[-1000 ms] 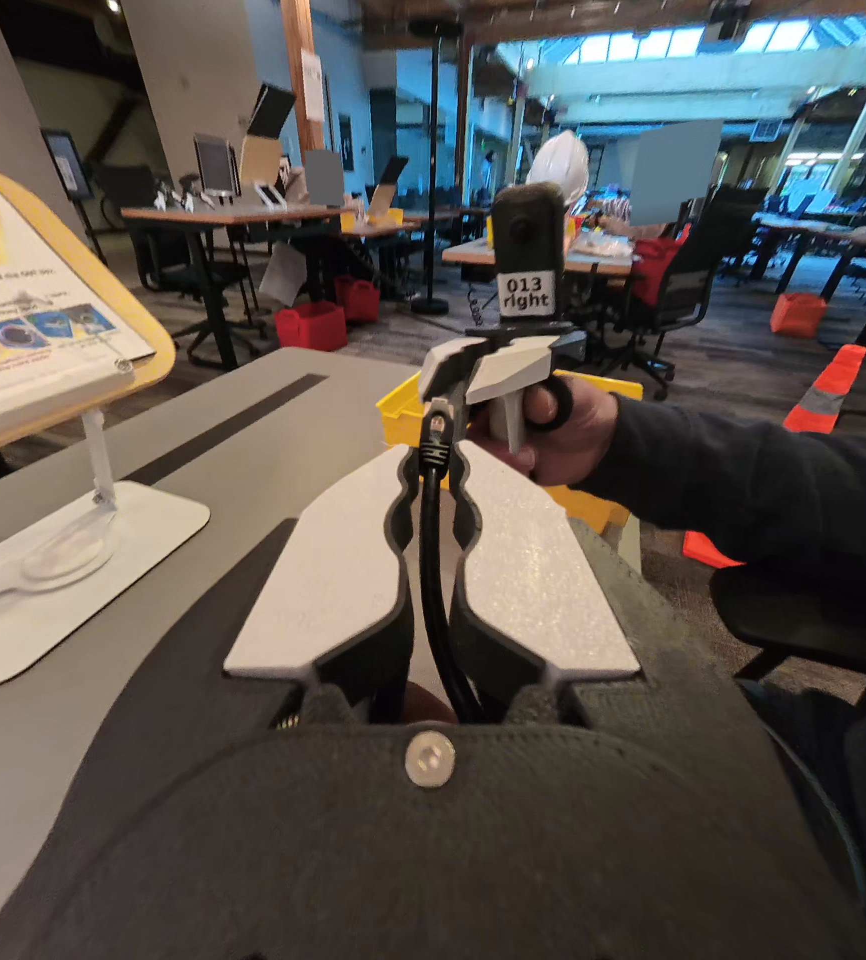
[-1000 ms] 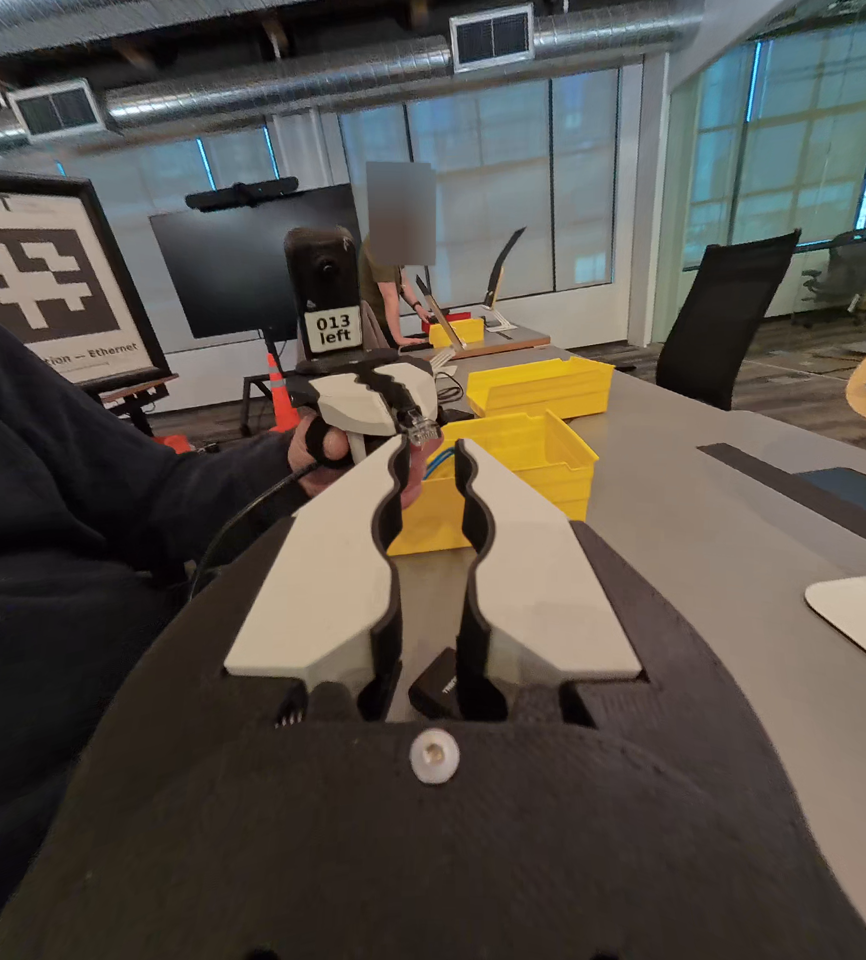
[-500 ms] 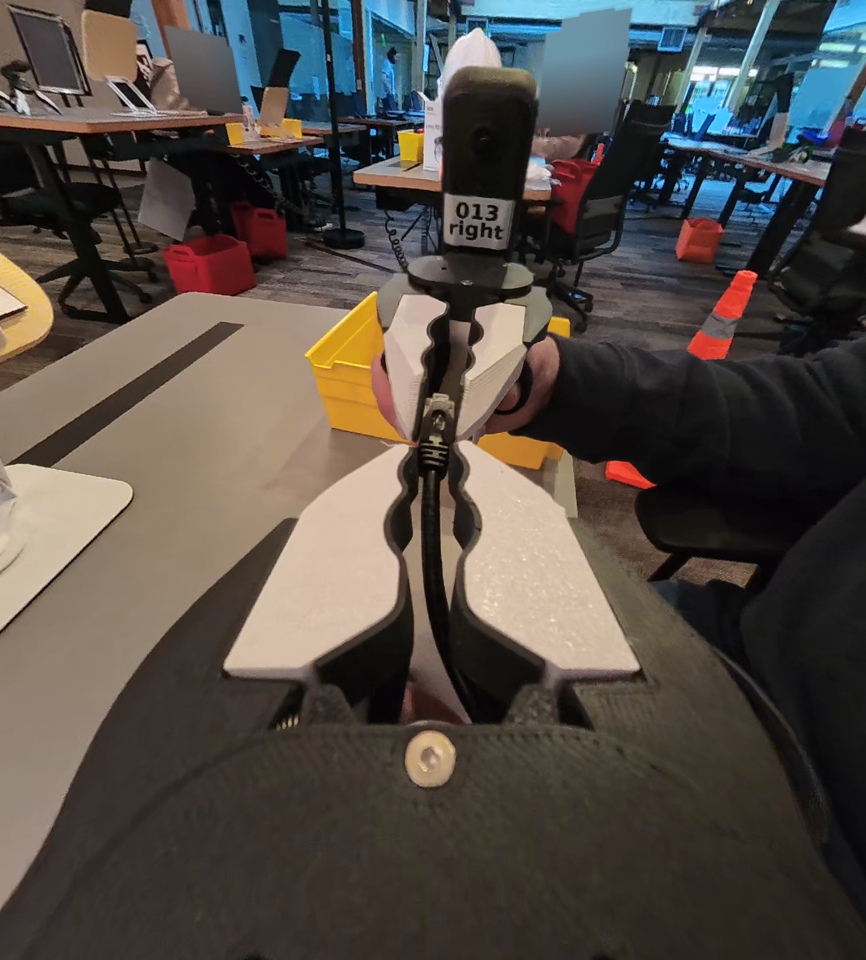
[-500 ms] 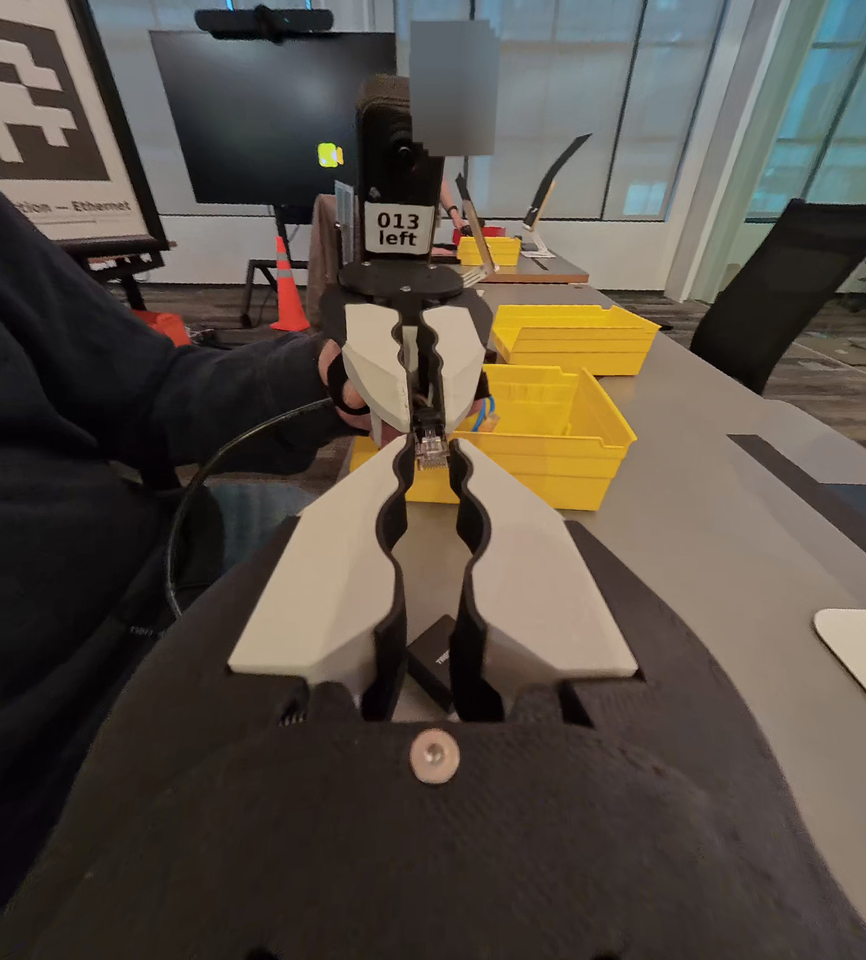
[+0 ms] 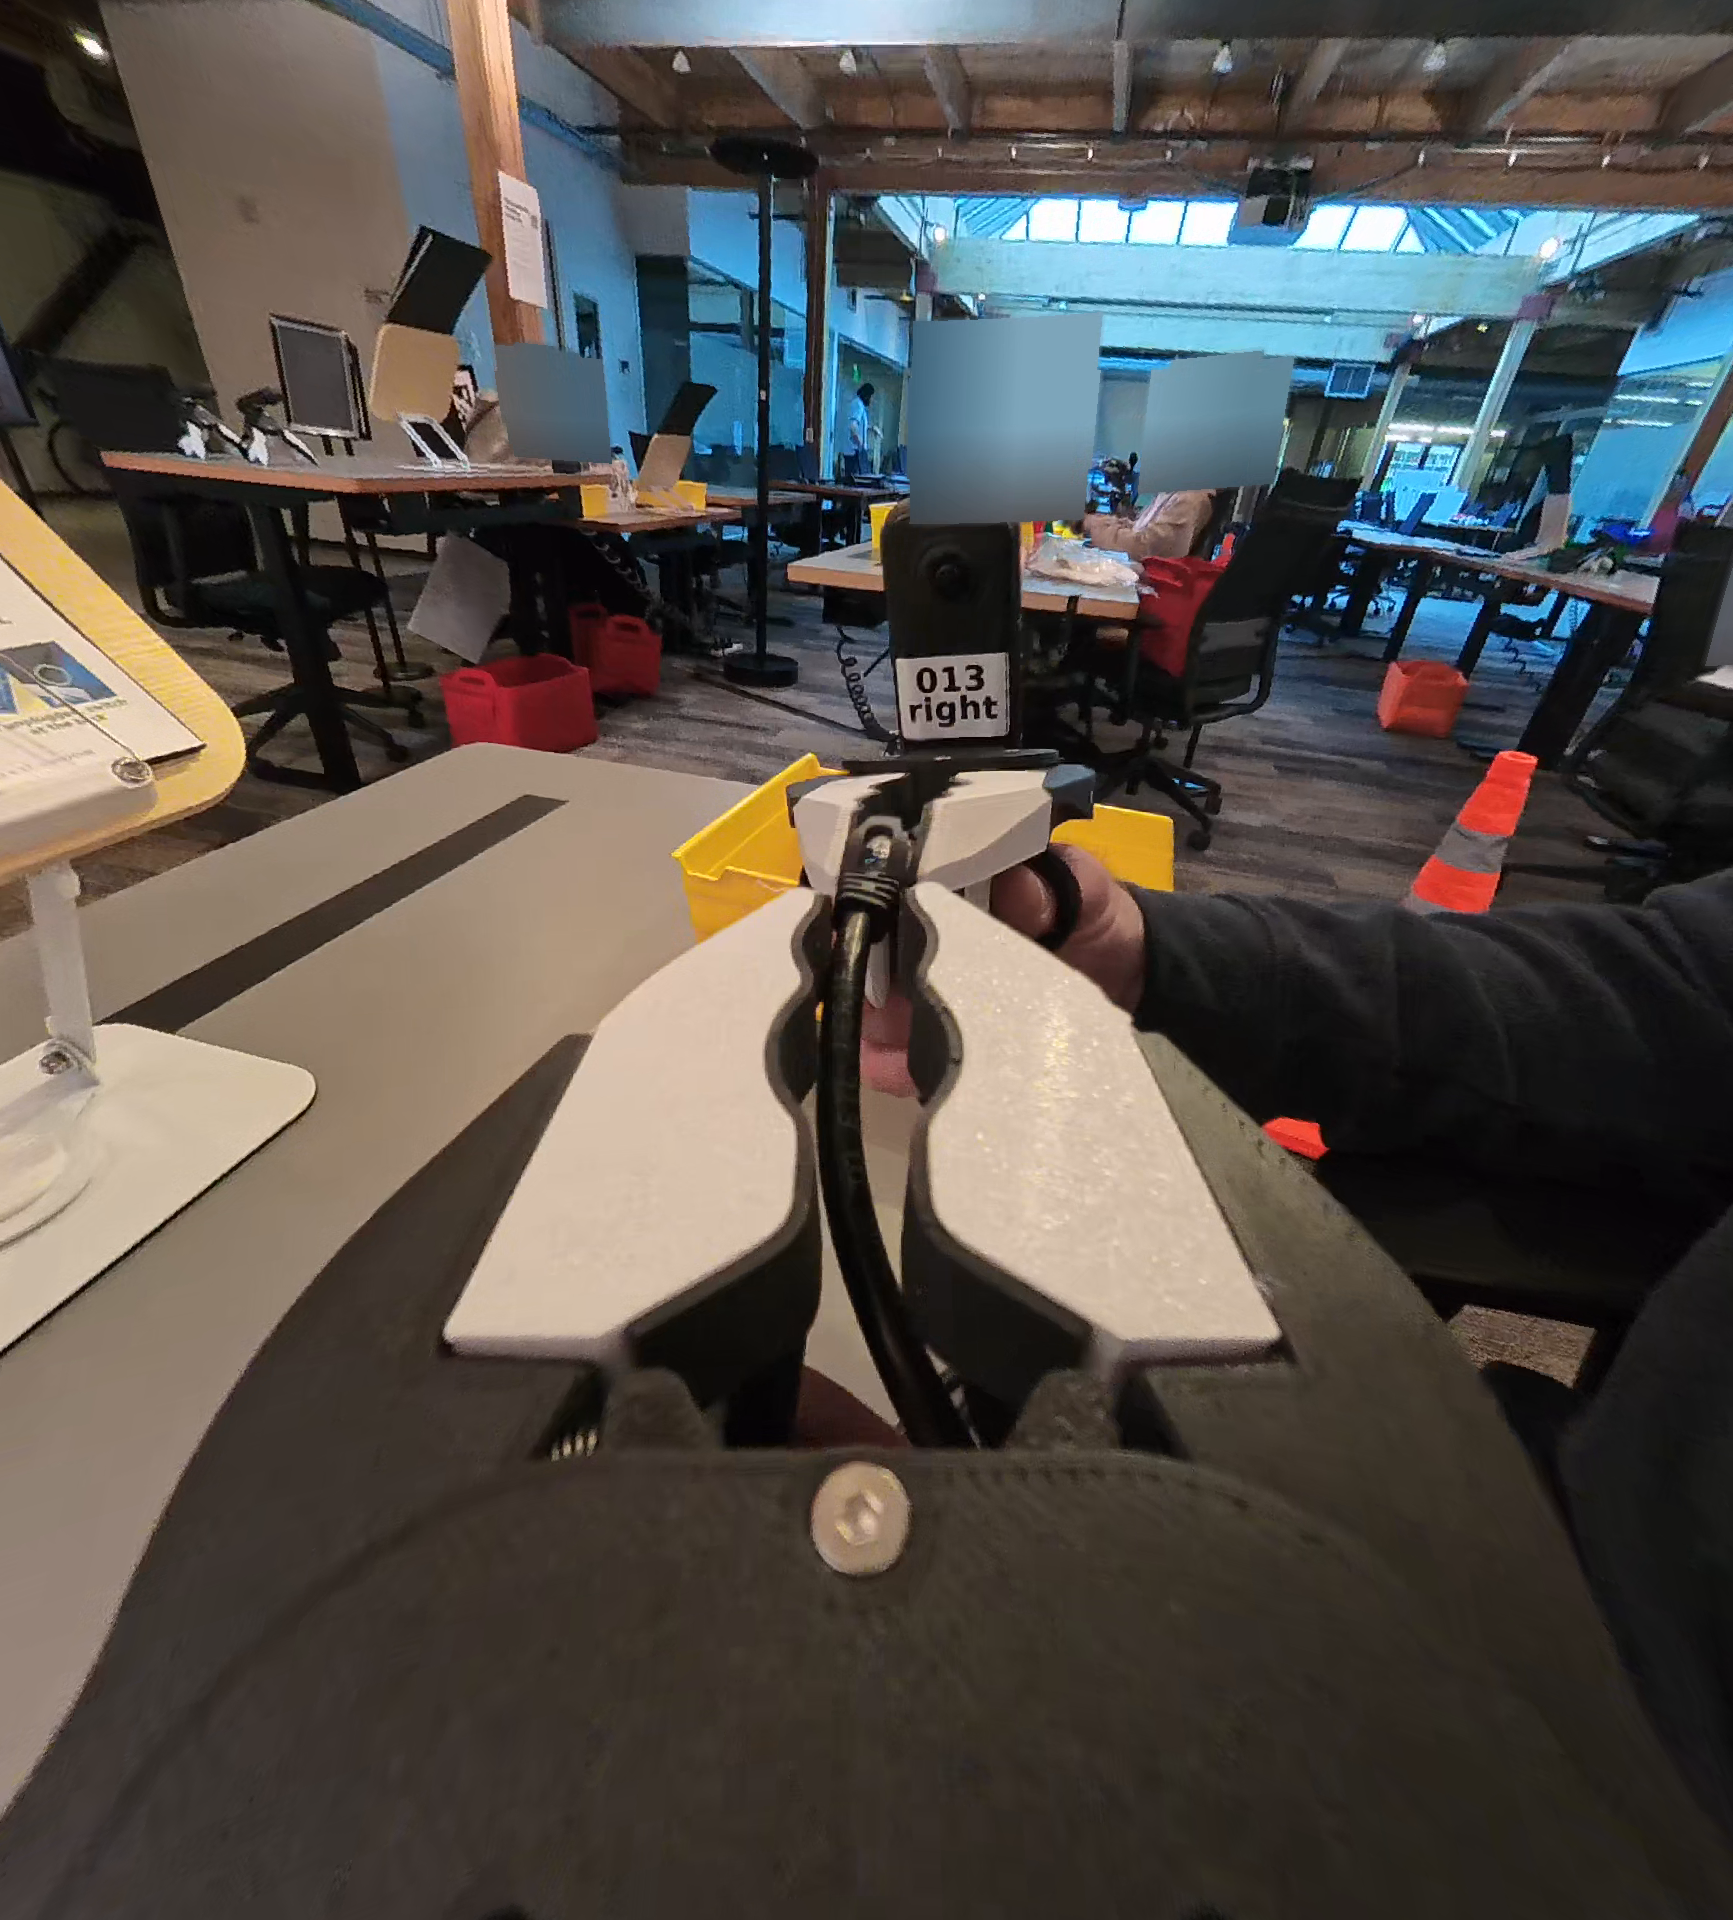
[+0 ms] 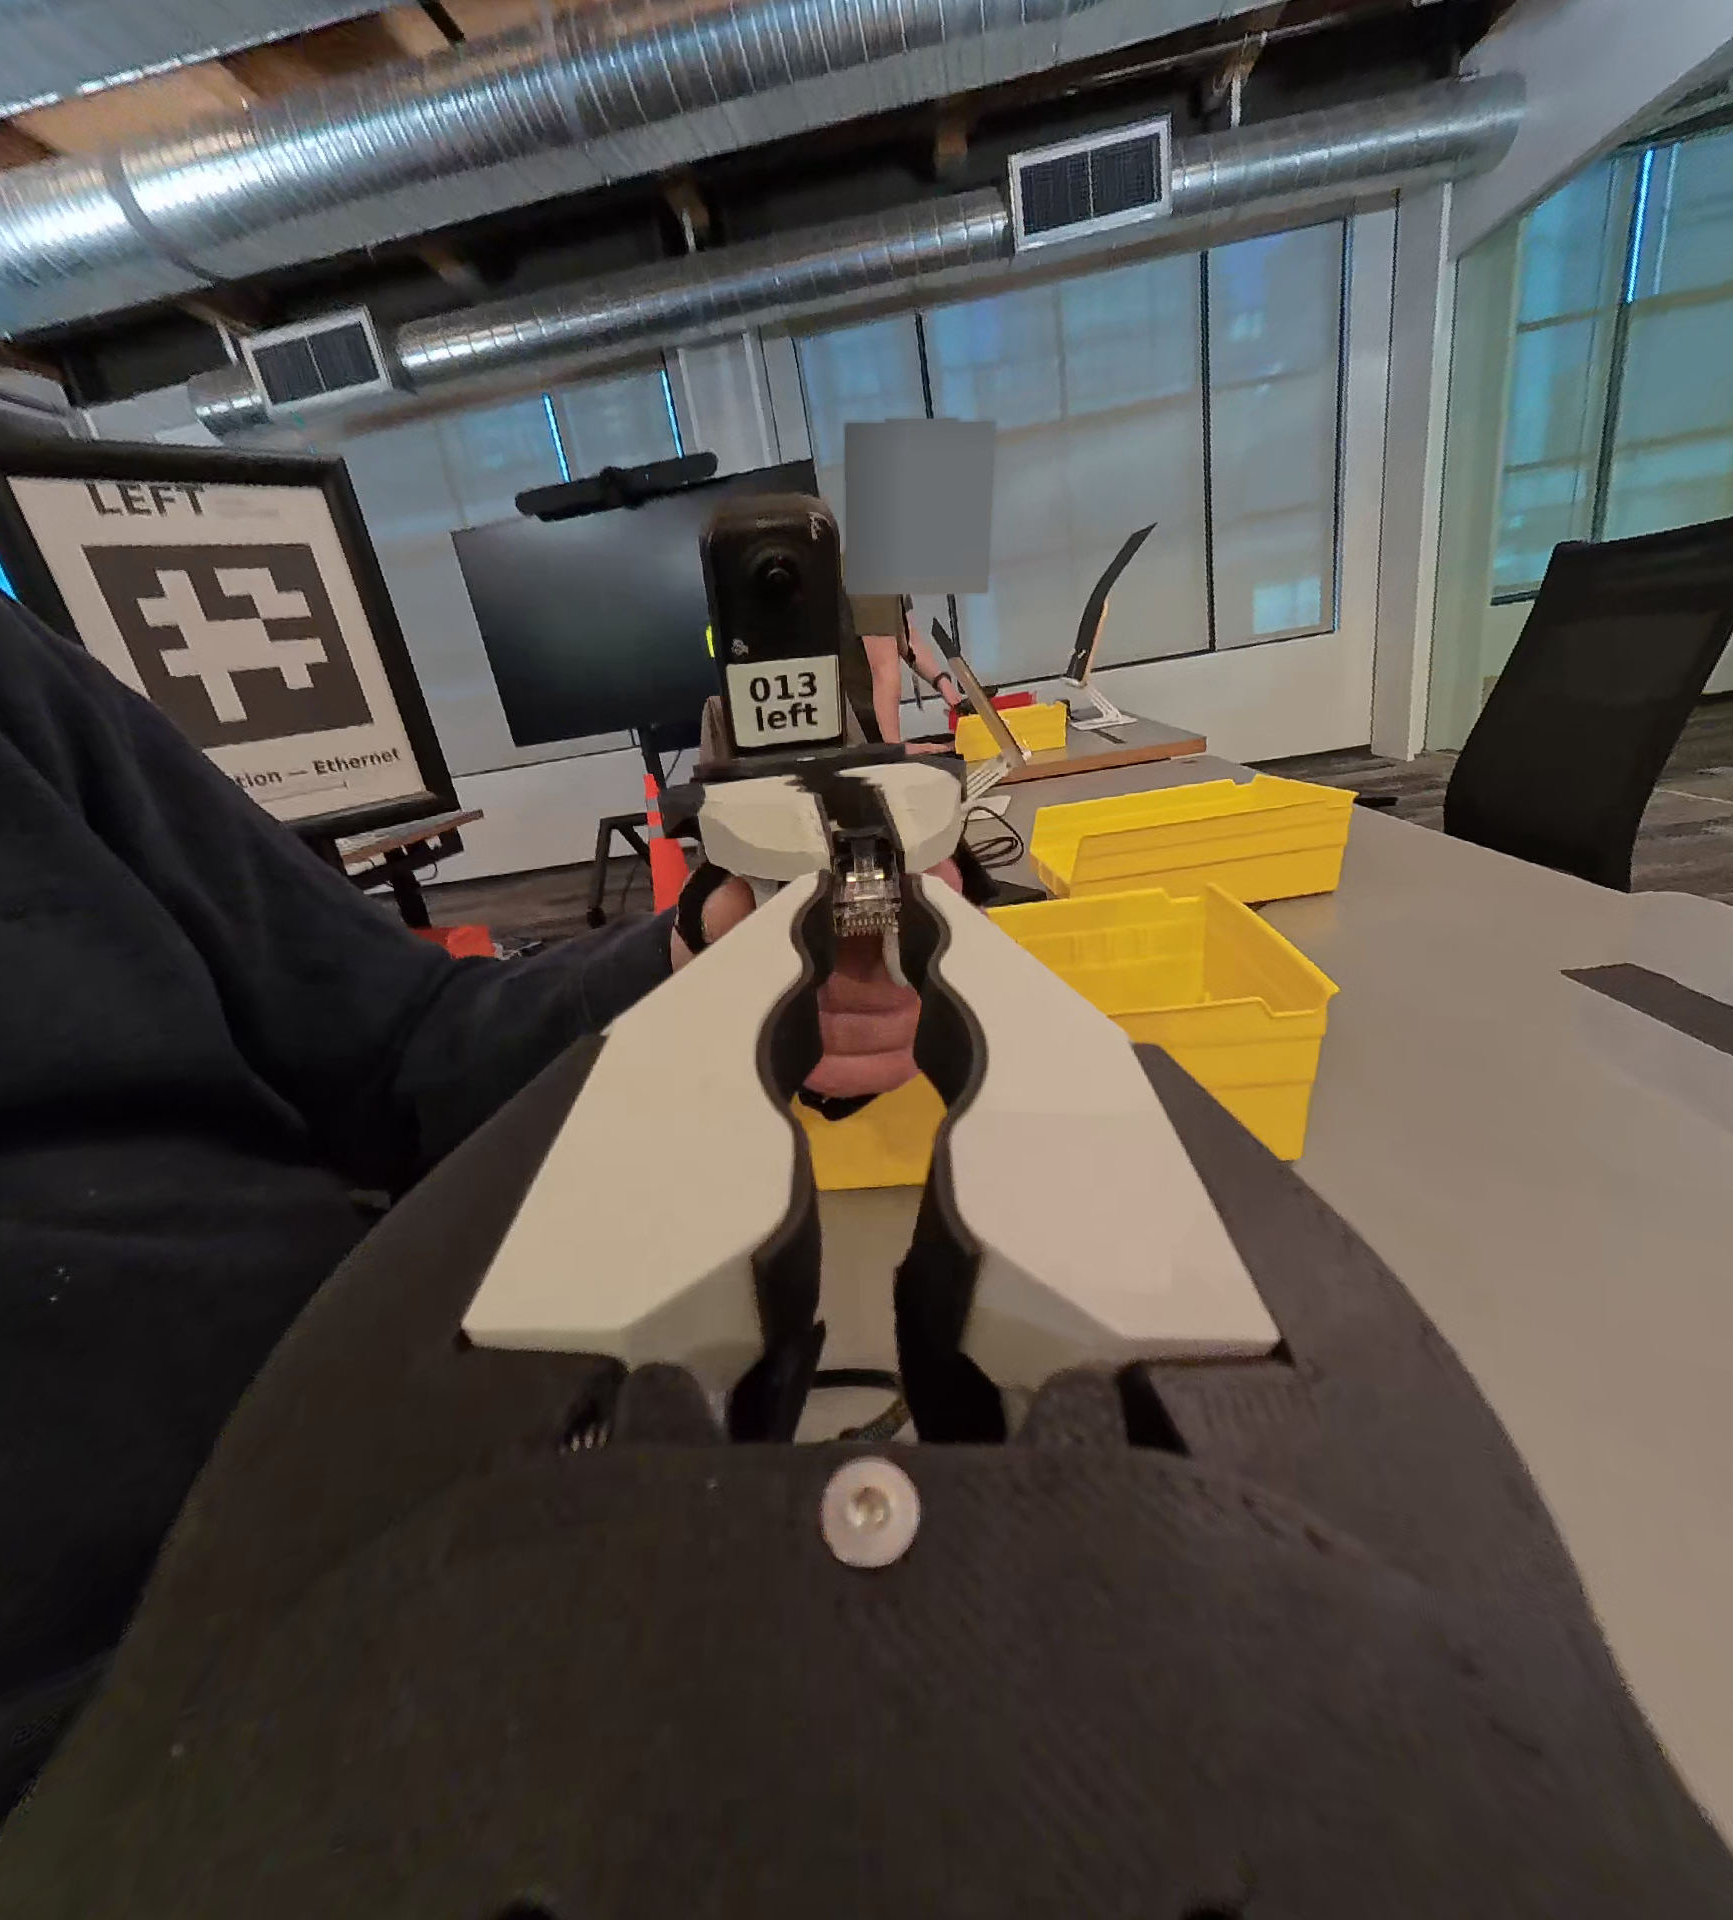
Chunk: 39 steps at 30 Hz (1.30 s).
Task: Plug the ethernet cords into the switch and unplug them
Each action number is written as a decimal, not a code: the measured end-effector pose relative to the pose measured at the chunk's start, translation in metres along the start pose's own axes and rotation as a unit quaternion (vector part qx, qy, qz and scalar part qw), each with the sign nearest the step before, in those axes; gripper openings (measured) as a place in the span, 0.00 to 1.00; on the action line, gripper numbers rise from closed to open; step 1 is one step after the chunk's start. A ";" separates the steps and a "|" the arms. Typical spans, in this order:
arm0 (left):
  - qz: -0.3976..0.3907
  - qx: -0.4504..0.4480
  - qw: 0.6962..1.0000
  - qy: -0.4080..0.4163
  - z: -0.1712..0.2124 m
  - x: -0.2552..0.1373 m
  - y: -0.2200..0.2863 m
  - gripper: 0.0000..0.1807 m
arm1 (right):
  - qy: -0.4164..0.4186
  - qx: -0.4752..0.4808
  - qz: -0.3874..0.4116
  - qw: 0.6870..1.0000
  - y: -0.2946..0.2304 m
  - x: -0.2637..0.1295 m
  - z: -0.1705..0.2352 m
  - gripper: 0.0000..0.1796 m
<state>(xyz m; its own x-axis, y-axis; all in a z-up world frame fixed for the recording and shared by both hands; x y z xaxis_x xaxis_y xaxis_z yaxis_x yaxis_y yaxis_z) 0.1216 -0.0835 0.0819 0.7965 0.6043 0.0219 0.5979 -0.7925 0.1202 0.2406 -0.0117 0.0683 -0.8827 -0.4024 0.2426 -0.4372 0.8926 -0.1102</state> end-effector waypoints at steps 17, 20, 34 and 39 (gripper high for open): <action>-0.026 0.044 0.999 0.009 0.006 -0.003 0.000 0.06 | 0.010 0.044 -0.018 0.999 0.006 0.002 0.005 0.07; -0.033 0.042 0.999 0.000 0.006 -0.006 -0.001 0.06 | -0.002 0.041 -0.012 0.999 0.008 0.003 0.007 0.07; -0.058 -0.006 0.996 -0.066 0.009 -0.034 -0.025 0.06 | -0.257 -0.050 0.072 0.962 0.019 -0.004 0.051 0.20; -0.080 -0.006 0.994 -0.070 0.011 -0.051 -0.031 0.06 | -0.401 -0.077 0.056 0.911 0.022 0.003 0.096 0.29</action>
<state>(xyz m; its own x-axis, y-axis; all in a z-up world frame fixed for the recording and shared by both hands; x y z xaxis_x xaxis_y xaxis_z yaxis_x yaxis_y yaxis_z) 0.0636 -0.0910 0.0664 0.6964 0.7046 -0.1364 0.7176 -0.6855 0.1227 0.2115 -0.0126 -0.0258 -0.7900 -0.2708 -0.5501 -0.3612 0.9305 0.0607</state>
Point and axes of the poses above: each gripper's, where its closed fingertips meet, x out along the fingers, z out of its underside, y = z × x across the jaws, the point moved 7 cm from there along -x, back along the fingers, and after that the axes turned 3 degrees about -x, right-handed, at the moved point
